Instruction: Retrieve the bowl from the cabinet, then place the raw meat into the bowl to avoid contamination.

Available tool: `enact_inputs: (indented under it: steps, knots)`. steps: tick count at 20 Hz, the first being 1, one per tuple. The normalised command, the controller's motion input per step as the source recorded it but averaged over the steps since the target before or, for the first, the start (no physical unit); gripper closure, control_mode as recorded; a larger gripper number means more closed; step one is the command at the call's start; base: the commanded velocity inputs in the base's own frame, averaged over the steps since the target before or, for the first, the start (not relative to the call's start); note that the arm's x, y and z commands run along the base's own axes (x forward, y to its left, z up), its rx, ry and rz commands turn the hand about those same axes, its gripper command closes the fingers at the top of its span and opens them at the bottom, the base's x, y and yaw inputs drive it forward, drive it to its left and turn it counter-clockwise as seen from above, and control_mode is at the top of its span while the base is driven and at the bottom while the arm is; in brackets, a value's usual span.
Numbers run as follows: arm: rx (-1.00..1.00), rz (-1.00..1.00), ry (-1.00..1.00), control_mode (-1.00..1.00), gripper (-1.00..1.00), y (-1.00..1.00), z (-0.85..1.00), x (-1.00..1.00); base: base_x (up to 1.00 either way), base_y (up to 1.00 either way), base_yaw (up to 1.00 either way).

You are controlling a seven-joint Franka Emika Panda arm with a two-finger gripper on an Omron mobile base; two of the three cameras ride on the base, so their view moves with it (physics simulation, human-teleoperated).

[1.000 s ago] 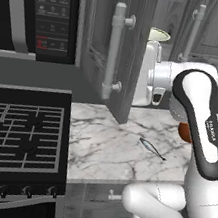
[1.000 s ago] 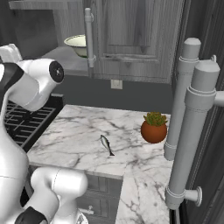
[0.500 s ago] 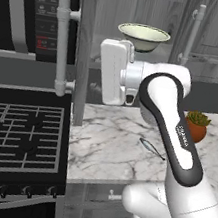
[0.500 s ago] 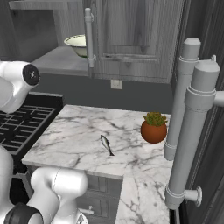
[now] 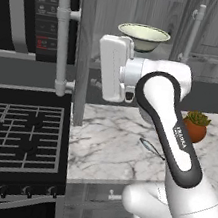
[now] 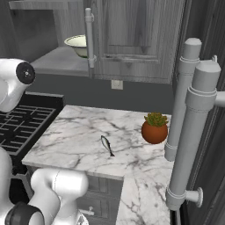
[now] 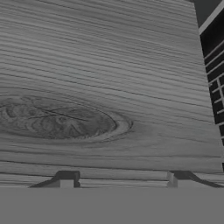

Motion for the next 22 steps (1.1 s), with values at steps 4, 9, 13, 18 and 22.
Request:
enact_inputs:
  steps: [4,9,13,18,22]
  knots:
    - [-0.03,0.01,0.00,-1.00,-1.00,0.07,-0.06,-0.03,0.00,0.00,0.00]
    - [0.00,0.03,0.00,-1.00,-1.00,-0.47,-0.13,-0.33,0.00,0.00,0.00]
    - [-0.03,0.04,0.00,-1.00,-1.00,-0.55,-0.27,-0.48,0.00,0.00,0.00]
    - [-0.06,0.07,-0.01,-1.00,-1.00,-0.56,-0.35,-0.57,0.00,0.00,0.00]
    - [-0.14,0.11,-0.08,-1.00,-1.00,-0.50,-0.47,-0.70,0.00,0.00,0.00]
